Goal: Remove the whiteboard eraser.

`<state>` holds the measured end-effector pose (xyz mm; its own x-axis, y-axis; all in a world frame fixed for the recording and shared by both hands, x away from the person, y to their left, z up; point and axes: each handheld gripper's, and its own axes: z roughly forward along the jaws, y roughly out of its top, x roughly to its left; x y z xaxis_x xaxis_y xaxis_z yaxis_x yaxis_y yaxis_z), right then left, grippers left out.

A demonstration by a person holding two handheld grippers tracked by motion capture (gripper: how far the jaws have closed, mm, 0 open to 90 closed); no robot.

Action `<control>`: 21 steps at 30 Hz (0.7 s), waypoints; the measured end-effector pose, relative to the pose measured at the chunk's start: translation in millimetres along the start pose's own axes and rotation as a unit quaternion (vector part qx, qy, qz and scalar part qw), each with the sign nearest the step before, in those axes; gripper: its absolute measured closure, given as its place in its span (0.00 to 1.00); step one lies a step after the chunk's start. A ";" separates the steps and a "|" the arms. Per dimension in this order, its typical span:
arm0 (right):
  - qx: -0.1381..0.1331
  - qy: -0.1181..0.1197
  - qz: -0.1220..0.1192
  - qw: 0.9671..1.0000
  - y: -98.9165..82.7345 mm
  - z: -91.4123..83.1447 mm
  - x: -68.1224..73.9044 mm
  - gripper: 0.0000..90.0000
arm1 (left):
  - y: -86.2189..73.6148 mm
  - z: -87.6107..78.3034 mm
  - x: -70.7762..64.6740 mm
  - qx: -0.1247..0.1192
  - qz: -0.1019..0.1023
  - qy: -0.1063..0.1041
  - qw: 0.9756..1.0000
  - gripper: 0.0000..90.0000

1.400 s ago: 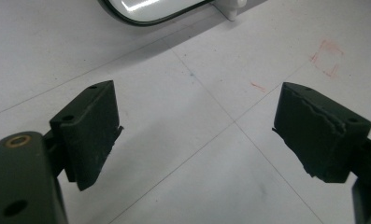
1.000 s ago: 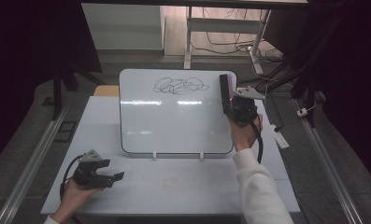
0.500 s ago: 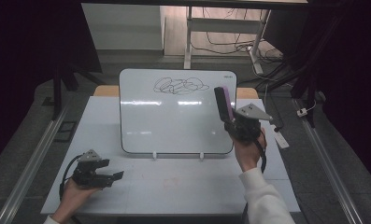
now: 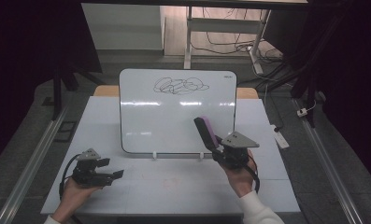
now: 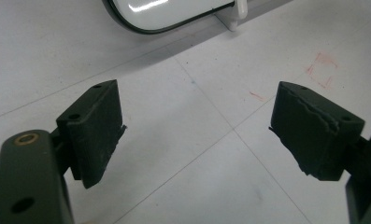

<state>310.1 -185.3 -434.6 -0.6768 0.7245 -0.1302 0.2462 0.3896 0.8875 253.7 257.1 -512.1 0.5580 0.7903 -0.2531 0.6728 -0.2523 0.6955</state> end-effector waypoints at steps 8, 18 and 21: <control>0.015 0.050 -0.035 0.998 -10.1 9.3 21.2 0.70 | 3.7 -0.1 -4.6 -0.004 0.004 -0.003 1.000 0.20; 0.043 0.098 -0.078 0.991 -23.3 17.4 47.2 0.70 | 20.2 3.1 -18.0 -0.005 0.014 -0.033 0.999 0.20; 0.047 0.109 -0.087 0.989 -24.9 21.2 55.0 0.70 | 32.3 6.1 -24.6 -0.005 0.025 -0.045 0.999 0.20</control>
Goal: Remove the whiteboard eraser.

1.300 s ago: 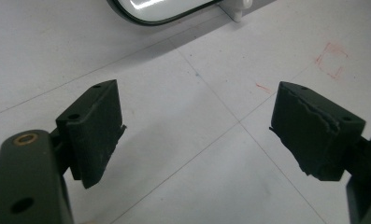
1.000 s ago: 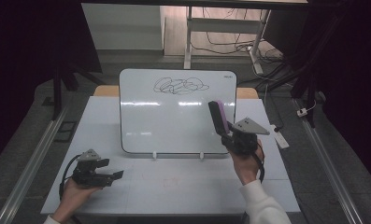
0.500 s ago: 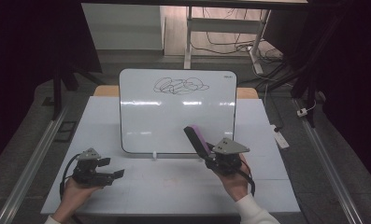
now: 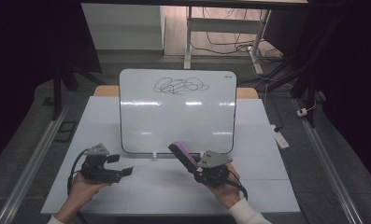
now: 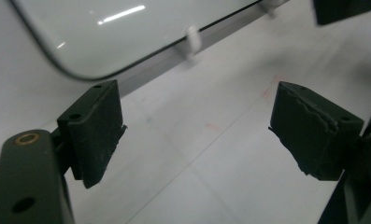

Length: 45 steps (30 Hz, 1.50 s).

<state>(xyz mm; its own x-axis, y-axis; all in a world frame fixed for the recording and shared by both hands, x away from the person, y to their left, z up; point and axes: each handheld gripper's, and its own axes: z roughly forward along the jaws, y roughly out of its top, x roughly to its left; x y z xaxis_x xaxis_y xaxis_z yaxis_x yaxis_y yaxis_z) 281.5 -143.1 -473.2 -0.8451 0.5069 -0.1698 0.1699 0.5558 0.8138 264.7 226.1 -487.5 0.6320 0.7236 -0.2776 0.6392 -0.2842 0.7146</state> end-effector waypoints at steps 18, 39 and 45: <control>0.024 0.011 -0.068 0.997 1.0 17.1 29.6 0.69 | 52.3 21.7 -24.6 0.024 0.029 -0.071 0.997 0.19; 0.043 0.001 -0.133 0.990 -2.4 26.3 46.7 0.69 | 62.6 67.6 -27.9 0.089 0.023 -0.171 0.981 0.31; 0.042 -0.012 -0.152 0.987 -2.1 25.2 50.4 0.69 | 61.2 71.7 -31.0 0.097 0.024 -0.182 0.978 0.38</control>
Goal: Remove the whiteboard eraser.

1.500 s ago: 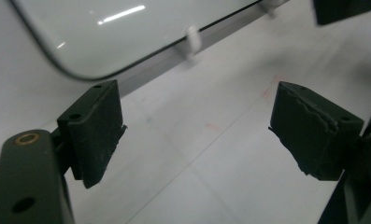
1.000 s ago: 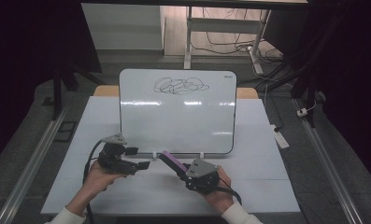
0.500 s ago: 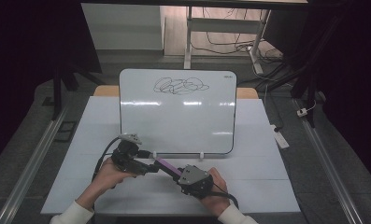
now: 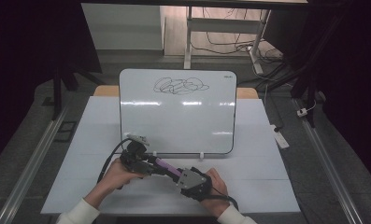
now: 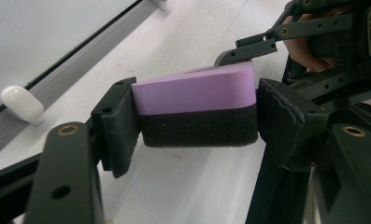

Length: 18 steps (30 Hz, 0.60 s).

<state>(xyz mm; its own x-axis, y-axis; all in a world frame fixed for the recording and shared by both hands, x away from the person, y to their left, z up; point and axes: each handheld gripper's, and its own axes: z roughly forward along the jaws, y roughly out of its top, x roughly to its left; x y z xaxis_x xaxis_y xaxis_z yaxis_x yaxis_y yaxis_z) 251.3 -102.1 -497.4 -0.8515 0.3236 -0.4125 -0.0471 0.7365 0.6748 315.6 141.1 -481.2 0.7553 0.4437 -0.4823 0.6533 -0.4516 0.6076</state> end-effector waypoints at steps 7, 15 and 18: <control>-0.002 0.004 -0.001 1.000 -1.0 1.9 0.9 0.68 | -1.5 -0.2 0.8 0.001 0.000 0.003 1.000 0.41; -0.025 0.099 0.090 0.991 -4.9 -0.6 -19.2 0.43 | -5.9 0.9 -7.6 0.020 0.050 0.037 0.998 0.42; -0.052 0.120 0.127 0.983 -7.7 -7.0 -30.6 0.41 | -7.4 1.2 -9.8 0.024 0.067 0.043 0.997 0.42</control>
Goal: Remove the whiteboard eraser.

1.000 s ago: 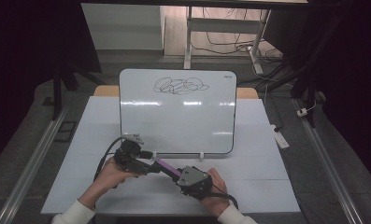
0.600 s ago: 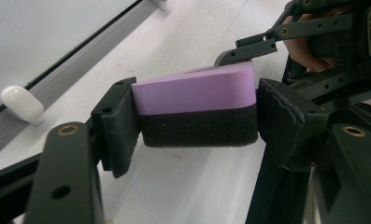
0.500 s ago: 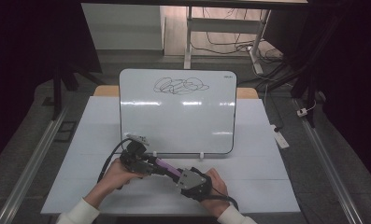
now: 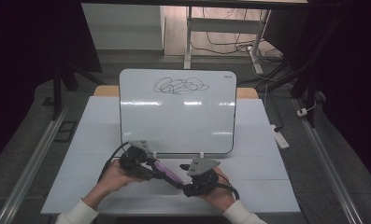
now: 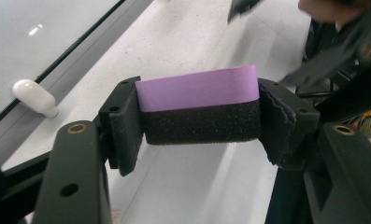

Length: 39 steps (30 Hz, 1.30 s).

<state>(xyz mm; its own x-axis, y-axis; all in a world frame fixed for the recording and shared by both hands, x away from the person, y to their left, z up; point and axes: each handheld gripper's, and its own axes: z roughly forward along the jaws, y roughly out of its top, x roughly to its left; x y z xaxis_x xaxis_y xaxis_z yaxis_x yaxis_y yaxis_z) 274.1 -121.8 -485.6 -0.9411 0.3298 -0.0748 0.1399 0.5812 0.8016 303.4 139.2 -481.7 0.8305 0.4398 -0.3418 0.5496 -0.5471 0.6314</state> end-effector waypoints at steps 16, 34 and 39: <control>0.002 0.128 0.061 0.990 4.6 -6.0 -20.7 0.30 | -2.8 -4.1 -16.7 -0.010 0.090 -0.022 0.996 0.42; 0.004 0.235 0.078 0.969 6.8 2.3 -17.4 0.42 | 0.6 -12.3 -33.9 -0.030 0.165 -0.064 0.984 0.42; 0.004 0.236 0.088 0.968 6.6 2.4 -18.4 0.44 | -0.2 -13.2 -34.7 -0.036 0.165 -0.060 0.984 0.42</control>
<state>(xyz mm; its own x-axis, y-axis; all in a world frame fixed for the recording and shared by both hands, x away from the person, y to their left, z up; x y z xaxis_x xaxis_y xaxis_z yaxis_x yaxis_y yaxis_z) 293.0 -122.3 -480.4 -0.9383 0.0491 0.3424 0.3109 0.5534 0.7727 273.3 133.4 -460.8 0.9696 0.1574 -0.1871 0.2443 -0.5925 0.7677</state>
